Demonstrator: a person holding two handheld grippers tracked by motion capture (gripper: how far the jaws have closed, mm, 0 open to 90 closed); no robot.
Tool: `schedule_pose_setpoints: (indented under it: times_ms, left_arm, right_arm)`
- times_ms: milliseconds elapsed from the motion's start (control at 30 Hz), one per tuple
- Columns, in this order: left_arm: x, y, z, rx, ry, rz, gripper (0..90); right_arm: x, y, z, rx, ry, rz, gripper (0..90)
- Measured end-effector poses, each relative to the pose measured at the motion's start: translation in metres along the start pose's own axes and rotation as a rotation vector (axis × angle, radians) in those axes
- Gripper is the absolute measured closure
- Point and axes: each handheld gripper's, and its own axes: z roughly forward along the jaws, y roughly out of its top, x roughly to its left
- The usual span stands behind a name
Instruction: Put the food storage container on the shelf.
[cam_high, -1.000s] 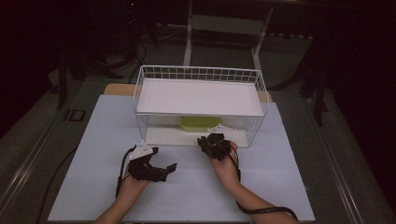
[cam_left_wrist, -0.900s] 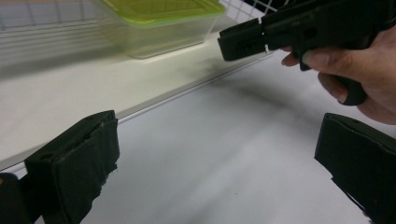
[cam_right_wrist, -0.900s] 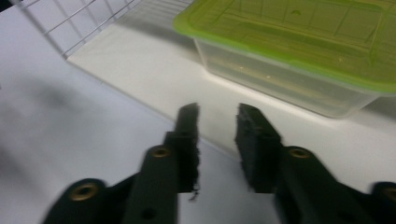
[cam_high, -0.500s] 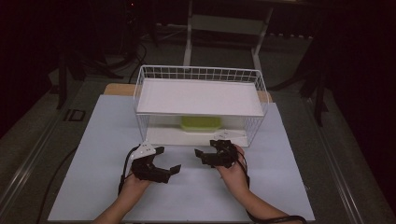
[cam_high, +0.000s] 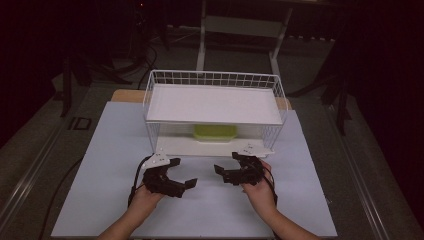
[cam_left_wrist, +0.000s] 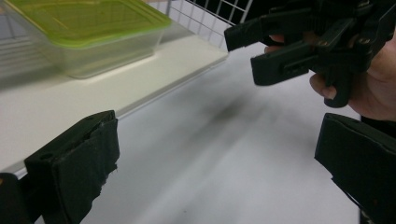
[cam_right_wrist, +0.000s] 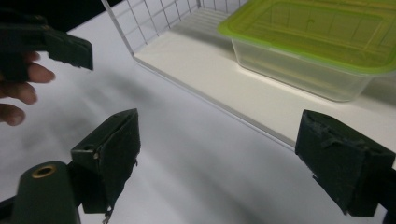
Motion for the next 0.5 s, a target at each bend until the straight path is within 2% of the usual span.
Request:
schedule_pose_setpoints:
  times_ms: [267,500]
  left_arm:
    - [-0.009,0.0,-0.008,-0.008,-0.005,0.036,0.4]
    - [-0.014,-0.003,-0.019,-0.015,-0.015,0.031,0.5]
  right_arm:
    - [-0.001,-0.004,-0.023,-0.01,0.001,-0.001,14.8]
    - [-0.006,-0.011,-0.043,-0.031,0.004,0.015,14.8]
